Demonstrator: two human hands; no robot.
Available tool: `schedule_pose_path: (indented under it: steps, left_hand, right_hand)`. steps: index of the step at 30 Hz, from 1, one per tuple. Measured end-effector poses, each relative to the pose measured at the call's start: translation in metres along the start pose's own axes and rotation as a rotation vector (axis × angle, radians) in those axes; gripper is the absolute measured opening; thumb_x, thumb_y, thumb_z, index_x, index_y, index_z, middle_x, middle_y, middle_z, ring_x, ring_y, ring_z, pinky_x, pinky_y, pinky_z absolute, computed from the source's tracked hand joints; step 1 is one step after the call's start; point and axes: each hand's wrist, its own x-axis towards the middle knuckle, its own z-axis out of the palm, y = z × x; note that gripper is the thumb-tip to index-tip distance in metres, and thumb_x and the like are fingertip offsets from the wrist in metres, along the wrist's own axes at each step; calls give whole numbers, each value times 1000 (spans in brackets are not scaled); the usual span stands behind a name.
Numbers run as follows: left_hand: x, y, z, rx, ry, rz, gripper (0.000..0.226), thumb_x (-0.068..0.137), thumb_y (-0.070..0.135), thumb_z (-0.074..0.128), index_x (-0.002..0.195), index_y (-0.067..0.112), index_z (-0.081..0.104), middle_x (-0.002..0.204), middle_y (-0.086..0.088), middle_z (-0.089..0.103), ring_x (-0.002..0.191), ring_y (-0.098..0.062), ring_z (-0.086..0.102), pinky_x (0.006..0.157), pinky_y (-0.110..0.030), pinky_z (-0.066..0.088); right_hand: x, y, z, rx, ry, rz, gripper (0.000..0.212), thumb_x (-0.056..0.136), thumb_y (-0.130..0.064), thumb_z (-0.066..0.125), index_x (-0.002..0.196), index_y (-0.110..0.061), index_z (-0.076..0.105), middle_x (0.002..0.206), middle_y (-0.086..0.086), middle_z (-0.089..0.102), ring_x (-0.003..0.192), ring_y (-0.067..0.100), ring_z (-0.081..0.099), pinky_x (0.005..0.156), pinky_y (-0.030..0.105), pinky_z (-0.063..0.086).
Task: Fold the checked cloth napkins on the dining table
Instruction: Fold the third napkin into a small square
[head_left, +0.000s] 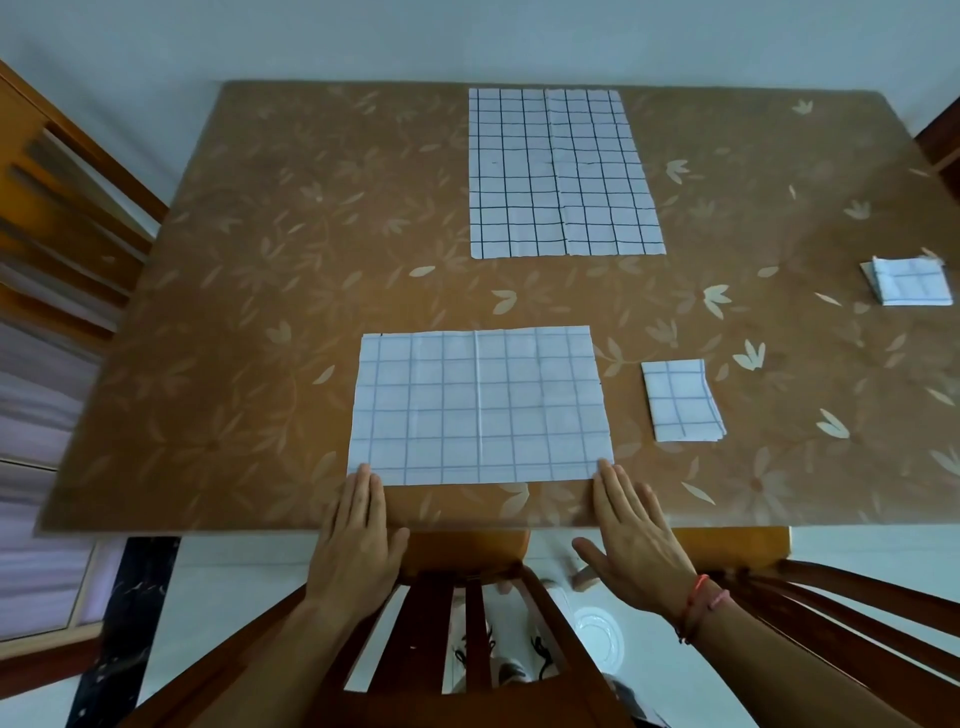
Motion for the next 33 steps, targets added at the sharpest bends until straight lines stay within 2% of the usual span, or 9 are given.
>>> schedule_pose_path:
  steps: [3,5,13,19,22,23,25,29,33]
  left_hand:
    - [1,16,-8,-16,1,-11,84,89,59,9,152,3,17,160,-15,4,148,-26,-1,117,-44,4]
    - [4,34,-15,-49,12,41,81,89,59,8,153,9,14,161,-12,-2,148,-26,-7,116,-42,0]
    - [26,107,-25,-105,-67,268,75,93,59,4,154,16,8,161,-5,-12,145,-18,-21,120,-37,-6]
    - [32,109,-15,-61,-124,248,63,102,43,33,154,21,6,162,-2,-14,147,-20,-17,121,-40,-2]
    - [31,109,-14,-89,-128,237,64,102,42,35,154,22,6,161,-1,-15,147,-20,-18,122,-41,0]
    - [30,110,-14,-99,-127,230,64,101,42,36,154,22,6,161,-1,-15,147,-20,-18,122,-41,0]
    - [30,112,-13,-117,-119,222,64,101,42,36,154,21,6,161,-1,-15,146,-20,-19,121,-41,0]
    - [30,110,-12,-122,-119,220,64,102,41,35,154,22,5,161,-1,-16,146,-19,-20,121,-40,-1]
    - [30,111,-13,-141,-126,213,63,102,41,35,154,23,5,161,1,-16,146,-18,-21,121,-40,-1]
  right_hand:
    - [0,-1,-6,66,4,-1,84,96,-56,39,155,-1,12,163,12,2,151,30,10,117,45,3]
    - [2,-2,-13,131,6,2,81,98,-53,39,155,-3,10,164,11,2,152,28,6,119,41,1]
    - [18,0,-49,464,8,76,52,98,-37,52,142,-12,44,151,7,36,135,31,37,110,40,36]
    - [40,11,-73,791,-12,332,51,95,-32,57,140,-8,51,135,12,58,123,27,54,101,34,43]
    - [53,18,-78,1004,-20,536,29,91,-30,59,115,-16,67,106,8,69,104,26,62,89,37,49]
    - [57,20,-79,1065,-15,583,17,90,-29,58,97,-18,69,93,6,67,92,24,62,82,37,50]
    - [64,23,-84,1187,-15,638,18,89,-24,57,72,-17,58,72,6,54,68,21,52,64,35,45]
    - [74,25,-90,1326,-91,697,30,89,-21,55,60,-18,47,57,3,43,48,16,42,48,26,33]
    - [82,24,-91,1325,-149,739,38,89,-32,59,58,-15,49,50,3,45,45,18,42,47,26,35]
